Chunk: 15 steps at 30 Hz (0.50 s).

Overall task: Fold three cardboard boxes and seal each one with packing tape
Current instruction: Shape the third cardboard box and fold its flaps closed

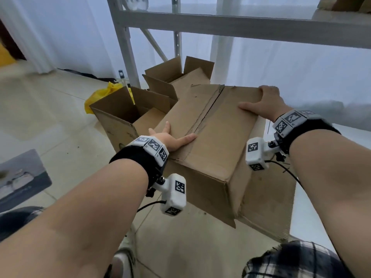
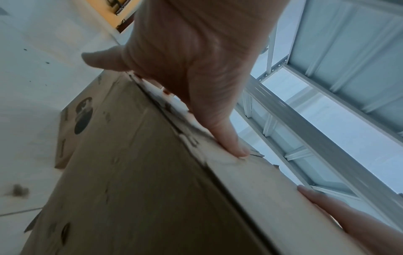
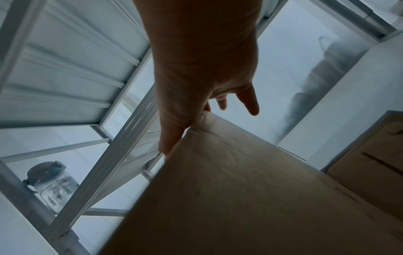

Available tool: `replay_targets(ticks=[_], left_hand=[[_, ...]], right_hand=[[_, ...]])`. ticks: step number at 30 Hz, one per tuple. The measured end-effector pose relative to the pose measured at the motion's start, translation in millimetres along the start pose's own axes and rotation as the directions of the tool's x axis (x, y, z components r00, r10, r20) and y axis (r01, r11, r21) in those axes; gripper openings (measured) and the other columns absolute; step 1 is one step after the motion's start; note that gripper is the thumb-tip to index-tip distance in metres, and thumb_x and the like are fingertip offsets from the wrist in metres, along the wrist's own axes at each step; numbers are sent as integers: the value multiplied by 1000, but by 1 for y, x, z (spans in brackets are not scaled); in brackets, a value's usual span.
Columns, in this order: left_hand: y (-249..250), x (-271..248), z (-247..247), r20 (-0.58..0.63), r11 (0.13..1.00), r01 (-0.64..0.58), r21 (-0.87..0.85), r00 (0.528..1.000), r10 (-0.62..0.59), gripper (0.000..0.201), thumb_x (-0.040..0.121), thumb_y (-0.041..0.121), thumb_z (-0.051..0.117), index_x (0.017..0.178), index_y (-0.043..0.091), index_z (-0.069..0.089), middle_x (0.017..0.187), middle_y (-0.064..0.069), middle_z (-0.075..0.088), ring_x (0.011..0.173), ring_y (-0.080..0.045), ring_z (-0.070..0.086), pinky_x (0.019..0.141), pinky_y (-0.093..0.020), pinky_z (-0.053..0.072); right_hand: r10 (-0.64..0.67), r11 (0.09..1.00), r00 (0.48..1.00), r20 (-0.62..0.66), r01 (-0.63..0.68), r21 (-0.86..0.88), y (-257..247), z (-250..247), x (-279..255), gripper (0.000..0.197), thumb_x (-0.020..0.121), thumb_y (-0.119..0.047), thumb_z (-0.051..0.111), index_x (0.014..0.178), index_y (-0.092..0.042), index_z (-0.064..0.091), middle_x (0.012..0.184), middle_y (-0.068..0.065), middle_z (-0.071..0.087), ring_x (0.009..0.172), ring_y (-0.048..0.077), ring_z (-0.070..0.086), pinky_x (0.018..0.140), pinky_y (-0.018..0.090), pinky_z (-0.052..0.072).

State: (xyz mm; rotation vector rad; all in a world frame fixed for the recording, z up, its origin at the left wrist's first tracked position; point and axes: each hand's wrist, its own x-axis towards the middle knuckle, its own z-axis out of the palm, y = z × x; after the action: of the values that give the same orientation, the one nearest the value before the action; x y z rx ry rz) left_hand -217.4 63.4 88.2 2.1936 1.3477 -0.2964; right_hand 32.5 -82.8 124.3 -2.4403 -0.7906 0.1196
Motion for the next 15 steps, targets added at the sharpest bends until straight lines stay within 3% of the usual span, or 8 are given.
replay_targets(ticks=[3,7,9,11,12,14,15], left_hand=[[-4,-3,12,-58,997,3,-72,998,-7,107,66,91,37,150,40,-4,157,-15,-16,143,-46,3,115,-59,10],[-25,1,35,-184,935,49,-352,975,-121,86,77,84,30,150,42,13,155,-23,-17,141,-50,-2,115,-61,5],[-45,6,47,-195,802,47,-596,960,-201,95,66,87,43,146,39,24,157,-17,9,140,-46,13,113,-60,17],[-60,3,58,-162,577,39,-816,942,-292,120,49,85,65,144,29,19,142,-1,36,131,-36,35,107,-56,34],[-64,0,62,-101,446,61,-893,938,-332,119,54,72,75,145,26,13,133,2,38,126,-33,41,103,-54,40],[-70,-6,69,4,223,88,-971,935,-355,116,62,51,83,145,31,5,135,-5,38,120,-35,46,96,-59,45],[-70,-12,70,17,191,89,-977,938,-348,114,62,49,84,144,33,6,137,-7,37,120,-37,47,94,-61,45]], right_hand=[[-9,1000,1000,-9,9,16,-2,-4,-5,90,68,-60,74,134,-9,39,136,10,40,125,29,43,103,41,38],[6,994,1000,2,-6,-106,-4,-6,-18,100,74,-63,69,149,-16,22,150,12,25,137,36,25,108,45,28],[18,984,999,26,-13,-178,-14,-9,-28,96,74,-67,65,148,-16,29,147,13,25,135,38,25,108,45,29],[34,988,999,32,-29,-149,-23,-9,-34,90,71,-66,68,142,-19,37,141,13,29,130,38,32,107,46,33],[50,997,998,46,-47,-63,-27,-8,-37,89,69,-64,71,139,-21,37,139,12,31,126,36,37,106,47,36],[62,987,995,79,-73,142,-31,-3,-45,89,67,-56,78,136,-21,35,133,7,40,115,29,48,99,48,44],[62,976,995,77,-77,205,-33,-2,-49,88,68,-52,80,135,-19,34,128,5,44,109,26,49,96,47,47]])
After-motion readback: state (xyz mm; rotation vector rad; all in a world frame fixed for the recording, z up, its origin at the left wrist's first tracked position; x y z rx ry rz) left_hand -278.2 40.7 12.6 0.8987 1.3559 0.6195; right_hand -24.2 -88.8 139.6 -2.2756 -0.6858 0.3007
